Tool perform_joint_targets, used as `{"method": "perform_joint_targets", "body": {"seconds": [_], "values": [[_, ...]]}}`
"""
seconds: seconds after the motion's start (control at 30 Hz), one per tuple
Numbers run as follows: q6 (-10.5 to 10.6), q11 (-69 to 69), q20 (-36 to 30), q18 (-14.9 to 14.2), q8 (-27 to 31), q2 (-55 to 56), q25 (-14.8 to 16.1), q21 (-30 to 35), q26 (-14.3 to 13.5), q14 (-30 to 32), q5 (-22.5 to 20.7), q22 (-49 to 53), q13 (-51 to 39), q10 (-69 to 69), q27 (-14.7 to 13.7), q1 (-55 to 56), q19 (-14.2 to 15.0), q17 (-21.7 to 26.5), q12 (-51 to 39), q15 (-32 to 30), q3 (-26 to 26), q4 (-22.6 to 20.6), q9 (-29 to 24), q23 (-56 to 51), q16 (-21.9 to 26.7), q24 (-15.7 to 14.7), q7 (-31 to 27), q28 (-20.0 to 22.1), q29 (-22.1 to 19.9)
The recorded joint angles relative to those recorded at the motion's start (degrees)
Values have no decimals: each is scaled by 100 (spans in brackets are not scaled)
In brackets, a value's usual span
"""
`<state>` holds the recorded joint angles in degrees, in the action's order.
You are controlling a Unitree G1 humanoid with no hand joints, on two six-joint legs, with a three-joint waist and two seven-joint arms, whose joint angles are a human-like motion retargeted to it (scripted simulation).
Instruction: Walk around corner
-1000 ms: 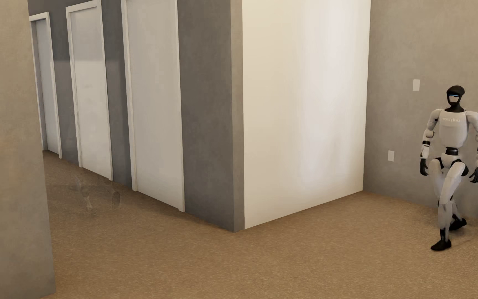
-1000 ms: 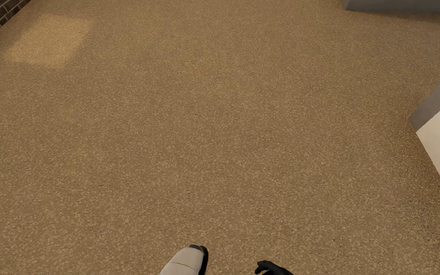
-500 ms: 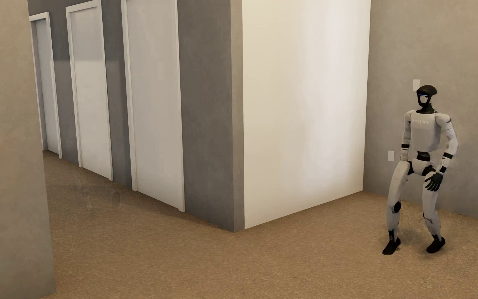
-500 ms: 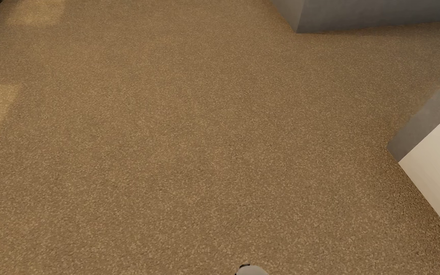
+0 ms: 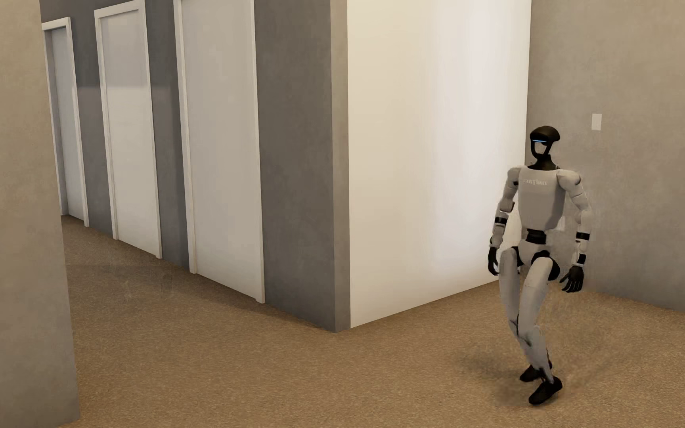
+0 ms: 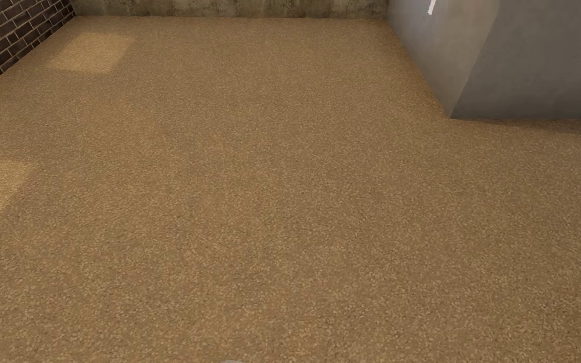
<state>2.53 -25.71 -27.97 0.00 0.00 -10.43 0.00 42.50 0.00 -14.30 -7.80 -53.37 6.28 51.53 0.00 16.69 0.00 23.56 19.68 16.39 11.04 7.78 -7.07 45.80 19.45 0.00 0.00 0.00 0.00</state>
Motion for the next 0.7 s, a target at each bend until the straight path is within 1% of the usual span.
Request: {"method": "perform_joint_targets", "body": {"seconds": [0.03, 0.07, 0.1, 0.13, 0.17, 0.2, 0.23, 0.27, 0.3, 0.33, 0.37, 0.4, 0.43, 0.47, 0.5, 0.53, 0.57, 0.6, 0.63, 0.67, 0.7], "values": [[-1, 139, -85, 0, 0, -404, 0, -188, 0, 461, 6, -96, -210, -1120, 0, 114, 0, 43, 38, 433, 75, 29, 42, -66, 27, 0, 0, 0, 0], [-28, 156, -130, 0, 0, -560, 0, -492, 0, 1006, 61, -165, -351, -1820, 0, 301, 0, 82, 29, 698, 239, 45, 184, -153, 41, 0, 0, 0, 0], [-79, 151, -104, 0, 0, -743, 0, -737, 0, 1543, 51, -247, -473, -4192, 0, 533, 0, 76, 36, 775, 235, 52, 269, -172, 52, 0, 0, 0, 0], [-117, 26, -198, 0, 0, -905, 0, -778, 0, 1082, 172, -240, -533, -2264, 0, 765, 0, 170, 29, 633, 387, 52, 274, -319, 79, 0, 0, 0, 0], [-209, -215, -300, 0, 0, -1149, 0, -1095, 0, 1141, 346, -319, -413, -1733, 0, 869, 0, 174, -13, 286, 548, -115, 204, -472, 95, 0, 0, 0, 0], [-318, -810, -330, 0, 0, -1077, 0, -1252, 0, 1430, 512, -429, -291, -1223, 0, 987, 0, 67, -11, -444, 655, -236, 296, -385, 89, 0, 0, 0, 0], [-506, -1845, -315, 0, 0, -863, 0, -1311, 0, 1226, 771, -575, -106, -755, 0, 813, 0, -117, -29, -1613, 684, -524, 259, -201, 79, 0, 0, 0, 0], [-486, -3319, -214, 0, 0, -191, 0, -1226, 0, 916, 739, -616, 55, -678, 0, 602, 0, -183, -106, -2544, 550, -719, 264, -112, 38, 0, 0, 0, 0], [-519, -4796, -46, 0, 0, 497, 0, -1064, 0, 634, 846, -488, 118, -741, 0, 192, 0, -258, -131, -2553, 421, -947, 142, 13, 2, 0, 0, 0, 0], [-436, -5612, -102, 0, 0, 1170, 0, -658, 0, 501, 821, -309, 129, -948, 0, -354, 0, -260, -221, -2197, 202, -889, 40, 108, 9, 0, 0, 0, 0], [-256, -5657, -81, 0, 0, 1778, 0, -657, 0, 440, 661, -69, 276, -1176, 0, -818, 0, -375, -267, -2123, -140, -762, 31, 244, -6, 0, 0, 0, 0], [-110, -5058, -134, 0, 0, 2278, 0, -523, 0, 359, 622, 178, 542, -1410, 0, -1208, 0, -243, -391, -2321, -548, -737, -27, -73, 15, 0, 0, 0, 0], [-45, -3882, -145, 0, 0, 2570, 0, -227, 0, 277, 542, 396, 576, -1614, 0, -1688, 0, -334, -498, -2821, -834, -611, -77, 442, 94, 0, 0, 0, 0], [-9, -2539, -1, 0, 0, 2904, 0, -448, 0, 173, 545, 655, 754, -1854, 0, -2019, 0, -391, -561, -3072, -1101, -616, 1, 594, 107, 0, 0, 0, 0], [6, -1143, 100, 0, 0, 2972, 0, -475, 0, -10, 482, 872, 887, -2084, 0, -2495, 0, -388, -603, -2479, -1262, -600, 53, 744, 153, 0, 0, 0, 0], [-65, -407, 296, 0, 0, 2958, 0, -307, 0, -253, 436, 1080, 985, -2258, 0, -2847, 0, -352, -672, -467, -1345, -708, 154, 768, 224, 0, 0, 0, 0], [-101, 1634, 469, 0, 0, 3081, 0, -179, 0, -581, 481, 1229, 1114, -2262, 0, -3043, 0, -291, -698, -2088, -1403, -741, 300, 770, 306, 0, 0, 0, 0], [-144, 1799, 624, 0, 0, 3193, 0, -54, 0, -791, 481, 1230, 1229, -2239, 0, -3215, 0, -262, -731, -2308, -1474, -826, 346, 829, 341, 0, 0, 0, 0], [-70, -265, 822, 0, 0, 3386, 0, 39, 0, -823, 385, 1174, 1284, -2071, 0, -3384, 0, -245, -685, -330, -1569, -800, 296, 904, 309, 0, 0, 0, 0], [21, -460, 1010, 0, 0, 3406, 0, 47, 0, -580, 187, 1023, 1345, -1688, 0, -3475, 0, -219, -595, -995, -1594, -738, 295, 960, 254, 0, 0, 0, 0], [268, -472, 1072, 0, 0, 3403, 0, -29, 0, 236, -124, 837, 1403, -716, 0, -3171, 0, -205, -520, -1965, -1561, -434, 320, 1028, 149, 0, 0, 0, 0]]}}
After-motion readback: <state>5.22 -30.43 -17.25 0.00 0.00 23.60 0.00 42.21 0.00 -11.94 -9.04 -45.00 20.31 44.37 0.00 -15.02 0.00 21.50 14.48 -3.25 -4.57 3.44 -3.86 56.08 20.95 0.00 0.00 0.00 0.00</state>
